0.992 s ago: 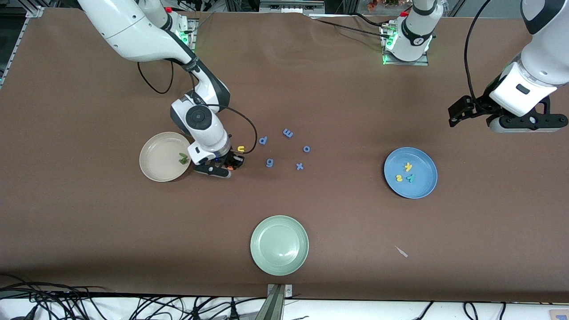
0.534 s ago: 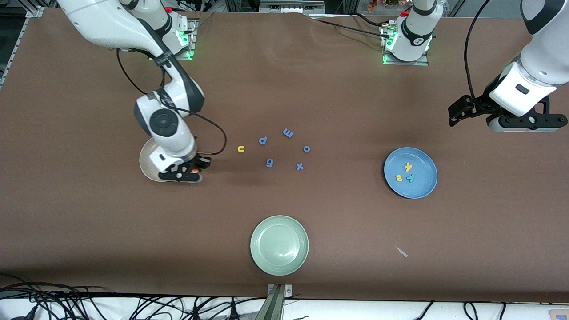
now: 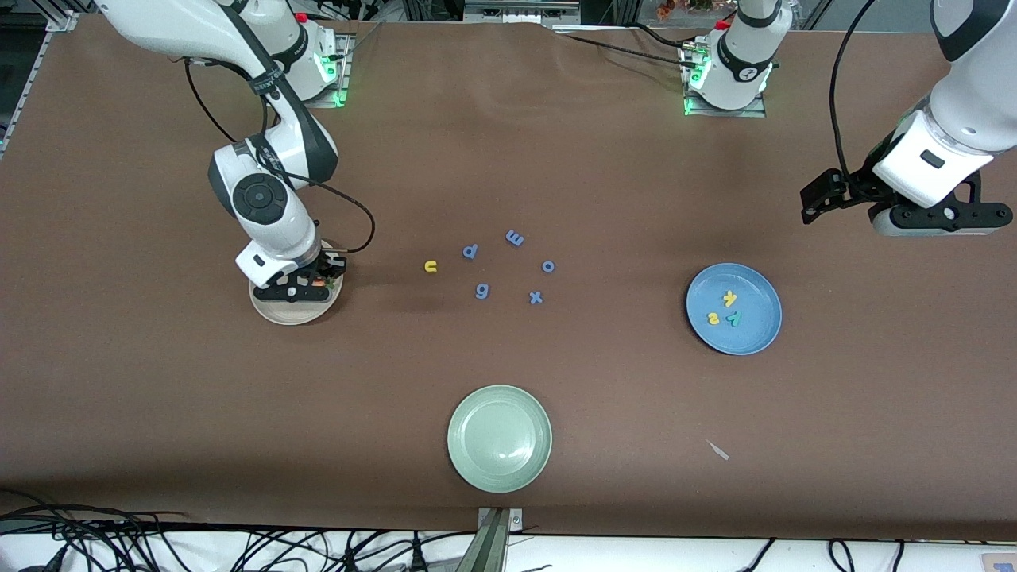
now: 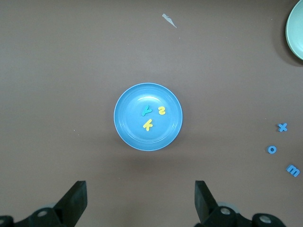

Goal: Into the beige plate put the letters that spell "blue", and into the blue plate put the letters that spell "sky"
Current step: 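Carry the orange 6 into the beige plate and open the right gripper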

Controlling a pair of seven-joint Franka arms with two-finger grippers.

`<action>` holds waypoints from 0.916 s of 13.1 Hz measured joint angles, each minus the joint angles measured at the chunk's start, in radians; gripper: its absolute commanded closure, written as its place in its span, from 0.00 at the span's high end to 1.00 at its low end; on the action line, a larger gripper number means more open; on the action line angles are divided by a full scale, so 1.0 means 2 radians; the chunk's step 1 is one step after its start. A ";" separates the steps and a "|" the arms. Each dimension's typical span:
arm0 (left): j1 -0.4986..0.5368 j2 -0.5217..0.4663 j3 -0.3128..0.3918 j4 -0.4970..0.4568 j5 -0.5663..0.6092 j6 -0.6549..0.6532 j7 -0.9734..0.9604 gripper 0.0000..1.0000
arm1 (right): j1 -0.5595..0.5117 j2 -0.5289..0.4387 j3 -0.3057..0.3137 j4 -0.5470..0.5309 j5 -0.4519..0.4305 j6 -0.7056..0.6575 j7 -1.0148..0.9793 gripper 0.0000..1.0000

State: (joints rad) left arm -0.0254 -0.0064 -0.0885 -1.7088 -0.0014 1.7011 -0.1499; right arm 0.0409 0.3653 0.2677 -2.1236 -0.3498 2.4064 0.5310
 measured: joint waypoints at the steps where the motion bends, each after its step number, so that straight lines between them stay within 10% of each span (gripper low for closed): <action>1: 0.000 0.000 0.000 0.000 0.000 0.000 0.000 1.00 | -0.001 0.000 -0.001 -0.007 0.000 0.010 0.000 0.54; 8: 0.000 0.000 0.000 0.000 0.000 -0.001 0.000 1.00 | -0.005 -0.001 -0.002 -0.011 0.009 0.028 0.018 0.68; 12: 0.000 0.000 0.000 0.000 0.000 -0.003 0.000 1.00 | -0.002 0.006 0.051 0.006 0.017 0.028 0.132 0.68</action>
State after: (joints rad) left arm -0.0253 -0.0065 -0.0885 -1.7088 -0.0014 1.6956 -0.1499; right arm 0.0376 0.3777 0.3703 -2.1119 -0.3149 2.4616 0.7945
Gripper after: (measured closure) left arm 0.000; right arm 0.313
